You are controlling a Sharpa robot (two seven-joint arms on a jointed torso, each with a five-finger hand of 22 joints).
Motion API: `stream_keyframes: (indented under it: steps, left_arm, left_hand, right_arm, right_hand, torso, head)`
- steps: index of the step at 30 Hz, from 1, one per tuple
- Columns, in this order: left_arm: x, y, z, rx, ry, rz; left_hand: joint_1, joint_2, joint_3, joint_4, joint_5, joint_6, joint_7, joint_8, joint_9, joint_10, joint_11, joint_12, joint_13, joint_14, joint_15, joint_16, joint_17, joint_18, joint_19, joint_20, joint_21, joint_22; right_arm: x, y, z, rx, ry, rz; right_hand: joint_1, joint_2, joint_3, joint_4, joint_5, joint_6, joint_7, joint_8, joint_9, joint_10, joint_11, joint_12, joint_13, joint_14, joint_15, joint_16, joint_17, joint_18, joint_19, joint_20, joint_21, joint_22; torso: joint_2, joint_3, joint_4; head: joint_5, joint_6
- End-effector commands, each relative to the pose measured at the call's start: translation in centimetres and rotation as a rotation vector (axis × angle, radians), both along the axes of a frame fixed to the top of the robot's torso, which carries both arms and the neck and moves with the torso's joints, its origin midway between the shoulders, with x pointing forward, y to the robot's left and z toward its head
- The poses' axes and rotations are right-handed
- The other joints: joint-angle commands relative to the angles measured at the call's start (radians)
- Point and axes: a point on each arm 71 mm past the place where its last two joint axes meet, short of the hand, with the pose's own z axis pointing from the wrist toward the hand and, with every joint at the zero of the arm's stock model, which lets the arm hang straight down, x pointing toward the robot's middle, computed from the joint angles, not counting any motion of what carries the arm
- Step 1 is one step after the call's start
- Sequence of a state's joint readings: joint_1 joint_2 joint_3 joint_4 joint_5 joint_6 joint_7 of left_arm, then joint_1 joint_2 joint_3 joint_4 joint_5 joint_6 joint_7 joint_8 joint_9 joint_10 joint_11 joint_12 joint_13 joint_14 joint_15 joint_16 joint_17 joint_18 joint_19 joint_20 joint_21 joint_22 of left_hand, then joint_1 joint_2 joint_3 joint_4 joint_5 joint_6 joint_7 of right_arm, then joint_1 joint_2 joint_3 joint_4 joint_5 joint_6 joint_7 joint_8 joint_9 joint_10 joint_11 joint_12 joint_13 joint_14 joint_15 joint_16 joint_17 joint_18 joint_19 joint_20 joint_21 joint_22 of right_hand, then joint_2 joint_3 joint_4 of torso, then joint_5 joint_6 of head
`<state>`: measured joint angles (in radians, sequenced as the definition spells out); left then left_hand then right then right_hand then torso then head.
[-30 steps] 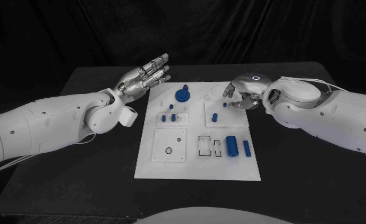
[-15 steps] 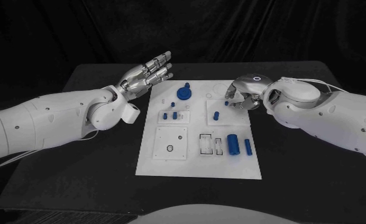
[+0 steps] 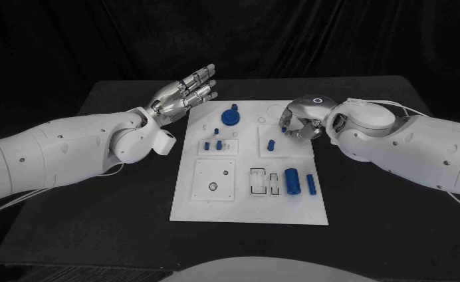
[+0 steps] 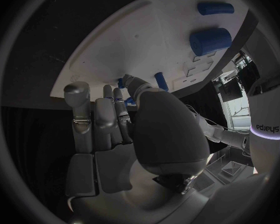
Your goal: Assemble the parts on the task board
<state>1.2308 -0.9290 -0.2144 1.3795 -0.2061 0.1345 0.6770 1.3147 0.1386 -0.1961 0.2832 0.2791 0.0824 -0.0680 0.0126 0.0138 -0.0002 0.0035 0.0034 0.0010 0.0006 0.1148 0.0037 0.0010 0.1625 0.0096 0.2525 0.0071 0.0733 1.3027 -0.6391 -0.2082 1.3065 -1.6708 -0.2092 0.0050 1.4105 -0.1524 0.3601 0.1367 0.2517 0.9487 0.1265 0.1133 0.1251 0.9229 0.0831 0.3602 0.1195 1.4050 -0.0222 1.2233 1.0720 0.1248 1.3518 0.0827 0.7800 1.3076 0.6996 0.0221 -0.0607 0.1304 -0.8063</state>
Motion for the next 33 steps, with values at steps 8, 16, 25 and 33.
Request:
stream_keyframes:
  steps: [8,16,25,33]
  left_arm:
    - [-0.08,-0.12,0.77,-0.087,-0.083,-0.014]
    - [0.02,-0.19,0.73,-0.087,-0.082,-0.016]
    - [0.02,-0.19,0.73,-0.087,-0.082,-0.016]
    - [0.16,-0.29,0.39,-0.081,-0.073,-0.016]
  left_hand:
    - [0.013,0.008,-0.011,0.001,-0.002,0.003,-0.007,0.003,0.001,0.000,0.014,-0.003,-0.001,-0.001,0.011,-0.004,-0.001,0.018,0.003,0.013,0.007,0.009]
    - [0.014,0.008,-0.012,0.001,-0.001,0.003,-0.006,0.003,0.001,0.000,0.015,-0.003,-0.001,-0.001,0.011,-0.004,-0.001,0.018,0.003,0.013,0.007,0.010]
    - [0.014,0.008,-0.012,0.001,-0.001,0.003,-0.006,0.003,0.001,0.000,0.015,-0.003,-0.001,-0.001,0.011,-0.004,-0.001,0.018,0.003,0.013,0.007,0.010]
    - [0.032,0.024,-0.004,-0.009,0.012,0.013,0.008,0.005,0.003,0.001,0.030,-0.003,-0.001,0.001,0.026,-0.003,0.000,0.020,0.013,0.027,0.013,0.036]
  right_arm:
    - [0.03,0.39,-0.51,0.005,0.002,0.023]
    - [0.04,0.58,-0.55,0.017,0.002,0.030]
    - [0.04,0.58,-0.55,0.017,0.002,0.030]
    - [-0.04,0.42,-0.29,0.046,-0.025,0.045]
  right_hand:
    - [0.000,0.014,0.010,-0.010,0.017,0.015,0.002,0.006,0.007,0.010,-0.001,0.015,0.007,-0.006,0.004,-0.001,0.000,0.007,-0.007,0.003,-0.004,0.087]
    - [0.002,0.015,0.012,-0.013,0.018,0.020,0.002,0.009,0.010,0.015,-0.002,0.019,0.009,-0.006,0.006,-0.001,0.000,0.006,-0.007,0.003,-0.002,0.088]
    - [0.002,0.015,0.012,-0.013,0.018,0.020,0.002,0.009,0.010,0.015,-0.002,0.019,0.009,-0.006,0.006,-0.001,0.000,0.006,-0.007,0.003,-0.002,0.088]
    - [0.059,0.040,0.032,-0.063,0.016,0.143,-0.005,0.081,0.053,0.117,-0.020,0.063,0.026,-0.042,0.008,-0.067,-0.082,0.017,-0.030,0.005,-0.070,0.073]
  torso:
    - [0.000,0.0001,0.0007]
    - [0.000,-0.0010,0.0012]
    - [0.000,-0.0010,0.0012]
    - [-0.001,-0.0035,0.0008]
  head:
    - [0.001,-0.005]
    - [0.001,-0.006]
    - [0.001,-0.006]
    - [0.003,-0.013]
